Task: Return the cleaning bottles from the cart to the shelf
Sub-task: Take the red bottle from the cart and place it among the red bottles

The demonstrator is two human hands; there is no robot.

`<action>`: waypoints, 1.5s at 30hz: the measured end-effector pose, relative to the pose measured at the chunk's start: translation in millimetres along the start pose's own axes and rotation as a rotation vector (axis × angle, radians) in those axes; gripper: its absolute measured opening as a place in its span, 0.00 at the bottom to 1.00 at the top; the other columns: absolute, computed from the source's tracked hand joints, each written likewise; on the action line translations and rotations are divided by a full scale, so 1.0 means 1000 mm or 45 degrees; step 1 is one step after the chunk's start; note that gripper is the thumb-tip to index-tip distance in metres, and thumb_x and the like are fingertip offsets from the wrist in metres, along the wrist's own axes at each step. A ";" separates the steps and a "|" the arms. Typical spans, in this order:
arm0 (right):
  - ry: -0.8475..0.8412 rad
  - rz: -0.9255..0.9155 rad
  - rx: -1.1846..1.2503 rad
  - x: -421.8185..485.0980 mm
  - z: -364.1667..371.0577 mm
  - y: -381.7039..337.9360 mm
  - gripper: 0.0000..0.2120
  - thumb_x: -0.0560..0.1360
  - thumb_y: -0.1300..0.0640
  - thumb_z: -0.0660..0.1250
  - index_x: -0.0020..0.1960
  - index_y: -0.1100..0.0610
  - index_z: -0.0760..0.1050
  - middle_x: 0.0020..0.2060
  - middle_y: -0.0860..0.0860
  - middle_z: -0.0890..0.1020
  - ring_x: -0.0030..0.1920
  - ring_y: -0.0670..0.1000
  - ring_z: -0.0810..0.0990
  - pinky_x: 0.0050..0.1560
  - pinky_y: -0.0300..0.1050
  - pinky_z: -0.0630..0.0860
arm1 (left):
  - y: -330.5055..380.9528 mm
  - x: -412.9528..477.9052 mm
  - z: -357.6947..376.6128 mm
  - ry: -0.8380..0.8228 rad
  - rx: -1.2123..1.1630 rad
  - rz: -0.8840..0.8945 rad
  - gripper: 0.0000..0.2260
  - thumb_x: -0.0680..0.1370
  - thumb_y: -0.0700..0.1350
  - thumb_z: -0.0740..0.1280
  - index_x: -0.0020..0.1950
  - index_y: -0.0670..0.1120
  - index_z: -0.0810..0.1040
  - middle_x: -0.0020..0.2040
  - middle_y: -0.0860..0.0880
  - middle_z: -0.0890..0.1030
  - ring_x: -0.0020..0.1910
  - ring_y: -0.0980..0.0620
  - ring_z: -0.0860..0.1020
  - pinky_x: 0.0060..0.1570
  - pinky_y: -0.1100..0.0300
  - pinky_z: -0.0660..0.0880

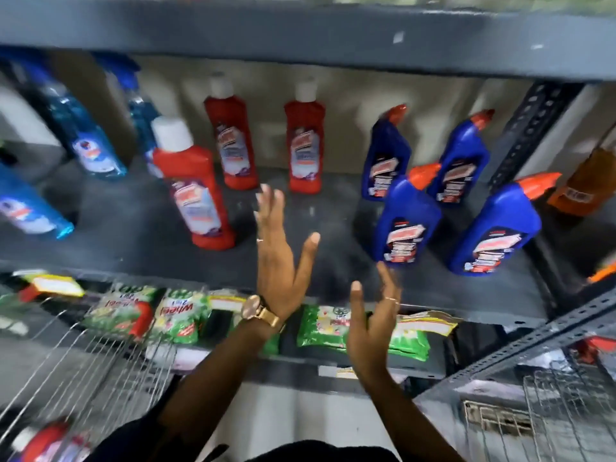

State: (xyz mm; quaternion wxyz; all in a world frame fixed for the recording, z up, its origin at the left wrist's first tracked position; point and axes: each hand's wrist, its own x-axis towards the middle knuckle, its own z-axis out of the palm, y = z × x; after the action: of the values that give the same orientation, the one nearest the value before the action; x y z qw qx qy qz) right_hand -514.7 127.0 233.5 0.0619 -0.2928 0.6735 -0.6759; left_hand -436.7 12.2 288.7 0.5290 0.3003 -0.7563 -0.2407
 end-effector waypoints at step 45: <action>-1.993 -0.594 -1.275 -0.300 0.327 -0.005 0.24 0.63 0.52 0.69 0.59 0.44 0.76 0.66 0.44 0.76 0.73 0.53 0.61 0.67 0.56 0.60 | -0.344 -0.336 -0.332 0.526 -0.043 -2.537 0.33 0.71 0.46 0.74 0.71 0.37 0.66 0.69 0.37 0.73 0.65 0.40 0.75 0.59 0.51 0.76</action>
State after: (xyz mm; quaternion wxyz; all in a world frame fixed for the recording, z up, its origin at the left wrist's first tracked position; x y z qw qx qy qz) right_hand -110.2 -15.2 118.7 0.2257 -0.7808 0.5767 0.0824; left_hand 33.4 -6.9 -58.7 0.2124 0.8219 -0.0525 -0.5259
